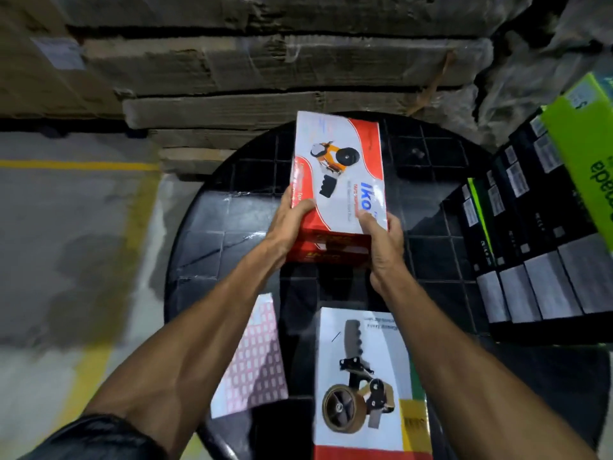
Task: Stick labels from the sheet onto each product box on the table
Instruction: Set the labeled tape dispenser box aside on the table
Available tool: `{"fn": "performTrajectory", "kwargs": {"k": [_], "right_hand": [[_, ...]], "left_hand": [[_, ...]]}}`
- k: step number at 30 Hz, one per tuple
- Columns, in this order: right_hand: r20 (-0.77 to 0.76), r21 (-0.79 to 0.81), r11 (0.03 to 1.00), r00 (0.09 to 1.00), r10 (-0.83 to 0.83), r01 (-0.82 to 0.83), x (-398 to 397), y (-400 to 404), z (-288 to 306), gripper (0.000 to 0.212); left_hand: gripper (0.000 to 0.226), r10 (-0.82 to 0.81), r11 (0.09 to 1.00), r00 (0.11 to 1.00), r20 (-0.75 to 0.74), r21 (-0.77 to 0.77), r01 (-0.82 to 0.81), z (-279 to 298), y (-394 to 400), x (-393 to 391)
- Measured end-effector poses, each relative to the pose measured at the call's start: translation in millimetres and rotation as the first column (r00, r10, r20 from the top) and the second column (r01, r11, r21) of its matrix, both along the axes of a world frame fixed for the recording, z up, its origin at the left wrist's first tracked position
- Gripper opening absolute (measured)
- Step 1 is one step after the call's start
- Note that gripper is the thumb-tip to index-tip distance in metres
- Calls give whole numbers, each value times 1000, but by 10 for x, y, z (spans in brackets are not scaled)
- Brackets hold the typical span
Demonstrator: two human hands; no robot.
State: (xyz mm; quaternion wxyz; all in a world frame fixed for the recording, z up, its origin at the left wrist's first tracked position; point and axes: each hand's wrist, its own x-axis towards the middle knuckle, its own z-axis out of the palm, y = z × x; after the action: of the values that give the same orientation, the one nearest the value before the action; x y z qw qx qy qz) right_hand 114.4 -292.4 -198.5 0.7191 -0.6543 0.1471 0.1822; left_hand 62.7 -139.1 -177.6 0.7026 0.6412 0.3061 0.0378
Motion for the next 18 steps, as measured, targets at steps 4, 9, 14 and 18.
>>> {"fn": "performTrajectory", "kwargs": {"k": [4, 9, 14, 18], "right_hand": [[34, -33, 984, 984, 175, -174, -190, 401, 23, 48], [-1, -86, 939, 942, 335, -334, -407, 661, -34, 48], [-21, -156, 916, 928, 371, -369, -461, 506, 96, 46], [153, -438, 828, 879, 452, -350, -655, 135, 329, 47]], "left_hand": [[70, 164, 986, 986, -34, 48, -162, -96, 335, -429], [48, 255, 967, 964, -73, 41, -252, -205, 497, -863], [56, 214, 977, 973, -81, 42, -211, -125, 395, -968], [66, 260, 929, 962, -84, 294, -225, -12, 139, -1195]]}}
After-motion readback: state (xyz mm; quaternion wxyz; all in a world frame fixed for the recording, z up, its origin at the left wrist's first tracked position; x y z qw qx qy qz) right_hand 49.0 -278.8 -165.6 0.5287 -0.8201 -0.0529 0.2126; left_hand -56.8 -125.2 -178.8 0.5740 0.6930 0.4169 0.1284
